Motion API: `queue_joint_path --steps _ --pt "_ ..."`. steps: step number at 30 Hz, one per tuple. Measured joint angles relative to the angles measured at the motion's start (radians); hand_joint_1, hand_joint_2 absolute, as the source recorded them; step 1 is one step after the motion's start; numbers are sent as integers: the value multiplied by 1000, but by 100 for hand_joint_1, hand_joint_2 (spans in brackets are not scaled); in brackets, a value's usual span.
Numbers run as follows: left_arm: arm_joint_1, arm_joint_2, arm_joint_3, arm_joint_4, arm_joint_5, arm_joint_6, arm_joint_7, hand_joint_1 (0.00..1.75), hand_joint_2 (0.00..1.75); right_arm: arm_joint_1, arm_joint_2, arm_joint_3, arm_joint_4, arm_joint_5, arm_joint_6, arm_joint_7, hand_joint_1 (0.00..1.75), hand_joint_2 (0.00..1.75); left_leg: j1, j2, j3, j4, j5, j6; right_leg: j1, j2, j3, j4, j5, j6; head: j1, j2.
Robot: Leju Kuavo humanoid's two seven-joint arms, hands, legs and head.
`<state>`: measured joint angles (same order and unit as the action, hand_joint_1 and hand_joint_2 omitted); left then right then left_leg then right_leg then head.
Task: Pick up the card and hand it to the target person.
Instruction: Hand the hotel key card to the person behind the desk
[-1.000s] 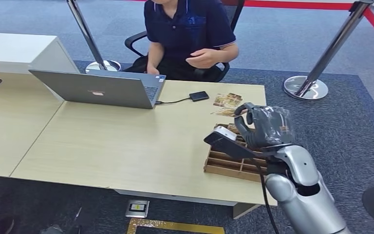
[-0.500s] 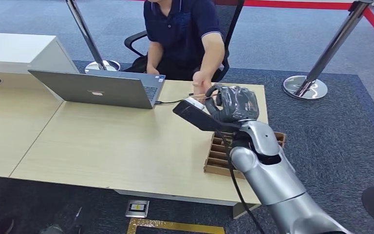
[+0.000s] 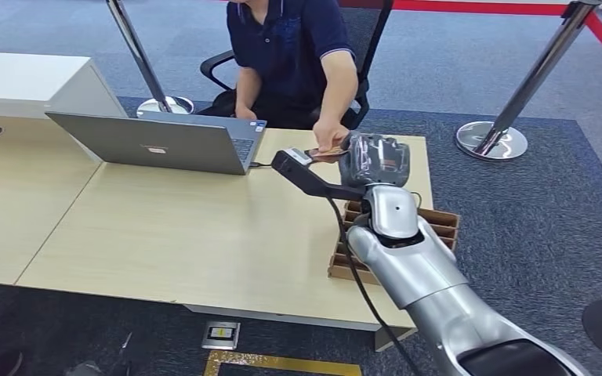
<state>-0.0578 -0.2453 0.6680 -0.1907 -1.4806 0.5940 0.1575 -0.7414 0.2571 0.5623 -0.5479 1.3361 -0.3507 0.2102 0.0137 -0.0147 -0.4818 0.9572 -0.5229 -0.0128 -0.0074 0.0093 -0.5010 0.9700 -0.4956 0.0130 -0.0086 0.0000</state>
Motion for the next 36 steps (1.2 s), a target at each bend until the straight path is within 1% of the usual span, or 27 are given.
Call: queue_joint_path --steps 2,6,14,19,21,24,27,30,31,32,33,35,36 --pt "0 0 0 0 0 0 0 0 0 1 5 0 21 6 1 1 0 175 0 0 0 0 0 0 0 0 0 0 0 0 0 0" --pt "0 0 0 0 -2 0 0 0 0 3 11 0 51 10 -5 -2 0 0 0 0 0 0 0 0 0 0 0 0 0 0 0 0" --pt "0 0 0 0 1 -2 0 0 0 44 4 -14 50 27 -78 -3 0 0 0 0 0 0 0 0 0 0 0 0 0 0 0 0" --pt "1 0 0 0 13 -2 1 0 0 111 -19 -41 -41 52 -129 -13 0 0 0 0 0 0 0 0 0 0 -1 -1 0 0 0 0" --pt "2 0 0 0 22 -1 2 0 0 163 -37 -64 -120 73 -157 -13 0 0 0 0 -1 0 0 0 0 0 -1 -1 0 0 0 0" --pt "4 0 1 0 35 0 3 0 0 275 -69 -120 -285 120 -209 -13 0 0 0 -1 -1 0 -1 1 0 0 -1 -2 0 0 0 0" --pt "5 0 4 1 43 1 4 0 0 404 -92 -200 -467 152 -273 -20 0 0 0 -1 -2 0 -1 1 0 0 -2 -2 0 0 0 0" --pt "6 -1 7 1 48 1 5 0 0 543 -105 -300 -662 136 -332 -56 0 0 0 -2 -3 0 -2 2 0 0 -2 -3 0 1 0 0" --pt "7 -1 8 1 50 1 6 0 0 588 -103 -336 -728 103 -340 -94 0 0 0 -3 -3 0 -2 2 0 0 -3 -3 -1 1 0 0" --pt "7 -1 9 2 52 1 6 0 0 633 -92 -383 -802 41 -345 -166 0 0 0 -3 -3 0 -2 2 0 0 -3 -3 -1 1 0 0" --pt "7 -1 10 2 54 1 4 0 0 676 -75 -443 -877 -53 -348 -265 0 0 0 -3 -3 0 -2 2 0 0 -3 -3 -1 1 0 0" --pt "9 -2 14 2 58 -3 -6 0 0 751 -30 -614 -1011 -344 -351 -498 0 0 0 -4 -3 0 -2 2 0 0 -3 -4 -1 1 -1 0" --pt "9 -2 16 2 59 -7 -15 0 44 782 -13 -711 -1053 -502 -352 -584 0 0 0 -5 -3 0 -3 2 0 0 -2 -4 -1 2 -1 0"
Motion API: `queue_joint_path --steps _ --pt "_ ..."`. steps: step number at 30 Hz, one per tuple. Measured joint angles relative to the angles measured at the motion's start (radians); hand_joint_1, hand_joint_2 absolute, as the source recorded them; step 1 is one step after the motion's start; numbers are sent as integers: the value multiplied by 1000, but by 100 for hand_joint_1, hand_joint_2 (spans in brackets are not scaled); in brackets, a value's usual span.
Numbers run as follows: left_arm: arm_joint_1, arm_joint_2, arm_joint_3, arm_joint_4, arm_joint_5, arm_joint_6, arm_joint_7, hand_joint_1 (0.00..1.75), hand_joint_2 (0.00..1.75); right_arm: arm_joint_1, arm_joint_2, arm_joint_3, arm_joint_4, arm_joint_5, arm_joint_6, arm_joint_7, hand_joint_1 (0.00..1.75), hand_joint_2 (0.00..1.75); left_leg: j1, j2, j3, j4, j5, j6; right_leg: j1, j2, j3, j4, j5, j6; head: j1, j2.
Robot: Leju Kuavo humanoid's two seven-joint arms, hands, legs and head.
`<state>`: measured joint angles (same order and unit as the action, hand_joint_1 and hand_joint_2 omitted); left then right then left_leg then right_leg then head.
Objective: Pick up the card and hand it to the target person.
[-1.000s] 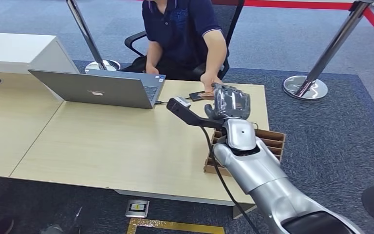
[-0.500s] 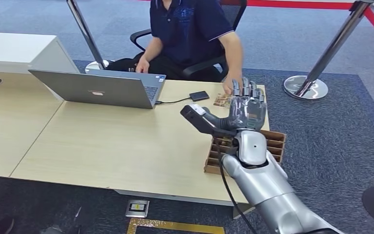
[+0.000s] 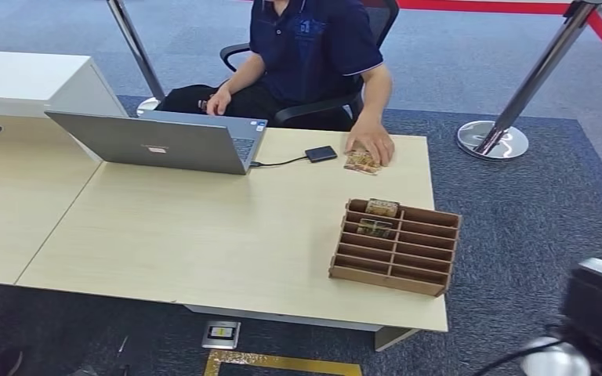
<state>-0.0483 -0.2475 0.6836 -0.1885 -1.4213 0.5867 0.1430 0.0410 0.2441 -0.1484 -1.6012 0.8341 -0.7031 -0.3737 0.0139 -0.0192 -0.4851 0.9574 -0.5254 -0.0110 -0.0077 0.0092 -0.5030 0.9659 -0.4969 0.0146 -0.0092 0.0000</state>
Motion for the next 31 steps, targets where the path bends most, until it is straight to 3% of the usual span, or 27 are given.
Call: queue_joint_path --steps 3,7,12,14,17,21,25,31 --pt "0 -1 7 0 4 -16 -23 0 175 70 36 -242 -46 -323 -1 -129 0 0 -1 2 1 0 -1 0 0 0 1 0 0 0 1 0" --pt "-3 -2 16 0 7 -50 -53 0 175 77 44 -491 59 -446 39 -160 0 0 -1 3 3 0 -2 0 0 0 3 -1 0 0 1 0" --pt "-5 -5 24 0 25 -88 -102 0 175 -11 -29 -758 503 -439 39 -163 0 0 -1 3 5 0 -1 1 0 0 5 -1 1 1 0 0" --pt "-6 -5 27 0 27 -97 -120 0 175 -45 -66 -831 703 -373 18 -95 0 0 -1 3 5 0 -1 1 0 0 5 -1 1 2 1 0" --pt "-7 -6 31 0 23 -105 -133 0 175 -74 -90 -899 937 -232 11 101 0 0 0 3 5 0 -1 1 0 0 5 0 1 1 1 0" --pt "-7 -6 33 0 15 -111 -137 0 175 -92 -88 -911 1148 -89 72 391 0 175 0 3 5 0 -1 0 1 0 4 1 0 0 0 0" --pt "-7 -6 34 0 12 -113 -140 0 175 -101 -67 -909 1263 -43 134 513 0 175 0 3 5 -1 0 0 1 0 4 2 -1 -1 0 0" --pt "-7 -6 34 0 11 -116 -143 0 175 -109 -57 -908 1335 -33 152 528 0 175 0 3 5 -1 0 0 1 0 5 2 -1 -1 1 0"
